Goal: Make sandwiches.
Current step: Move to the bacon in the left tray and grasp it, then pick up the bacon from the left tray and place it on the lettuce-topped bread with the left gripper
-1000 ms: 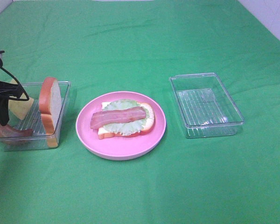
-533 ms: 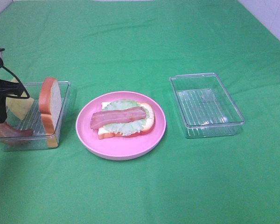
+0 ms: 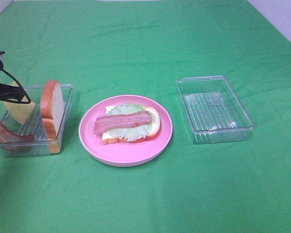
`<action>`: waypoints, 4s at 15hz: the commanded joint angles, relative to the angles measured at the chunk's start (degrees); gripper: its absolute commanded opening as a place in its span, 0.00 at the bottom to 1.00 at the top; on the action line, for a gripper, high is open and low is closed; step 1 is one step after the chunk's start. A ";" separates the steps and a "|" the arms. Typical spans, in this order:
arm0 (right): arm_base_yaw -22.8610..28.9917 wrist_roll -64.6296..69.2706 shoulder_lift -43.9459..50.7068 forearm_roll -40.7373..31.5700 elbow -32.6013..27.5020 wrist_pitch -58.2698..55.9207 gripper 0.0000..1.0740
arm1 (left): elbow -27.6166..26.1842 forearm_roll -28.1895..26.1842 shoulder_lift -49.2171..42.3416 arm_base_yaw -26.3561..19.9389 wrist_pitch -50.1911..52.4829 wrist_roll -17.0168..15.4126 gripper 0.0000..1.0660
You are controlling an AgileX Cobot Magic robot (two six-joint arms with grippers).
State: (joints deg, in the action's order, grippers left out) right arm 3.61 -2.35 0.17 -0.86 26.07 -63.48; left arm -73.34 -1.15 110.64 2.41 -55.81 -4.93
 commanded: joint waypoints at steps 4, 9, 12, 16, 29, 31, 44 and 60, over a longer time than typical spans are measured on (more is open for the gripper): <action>-0.17 -0.46 1.89 -0.11 -0.17 0.40 0.90 | -0.17 -2.46 -2.12 0.29 -1.09 1.32 0.00; -0.17 -0.46 1.89 -0.11 -0.17 0.40 0.90 | -0.17 -8.02 -13.92 0.29 -1.15 4.93 0.00; -0.17 -0.46 1.89 -0.11 -0.17 0.40 0.90 | -6.59 -10.43 -20.40 0.29 -7.16 4.93 0.00; -0.17 -0.46 1.83 -0.11 -0.17 0.40 0.90 | -20.63 -18.39 -19.31 3.44 -12.83 7.05 0.00; -0.17 -0.46 1.83 -0.11 -0.17 0.40 0.90 | -40.11 -34.26 12.55 23.55 -13.06 11.69 0.00; -0.17 -0.46 1.83 -0.11 -0.17 0.40 0.90 | -40.11 -35.64 15.64 25.55 -13.24 13.46 0.00; -0.17 -0.46 1.83 -0.11 -0.17 0.40 0.90 | -40.11 -17.30 21.60 26.53 -12.49 7.62 0.00; -0.17 -0.46 1.83 -0.11 -0.17 0.40 0.90 | -40.91 -3.90 21.49 26.53 -8.08 -0.80 0.96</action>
State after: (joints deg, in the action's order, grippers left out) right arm 3.61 -2.35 0.17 -0.92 26.07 -63.43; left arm -113.85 -5.50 132.30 28.71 -64.17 -4.76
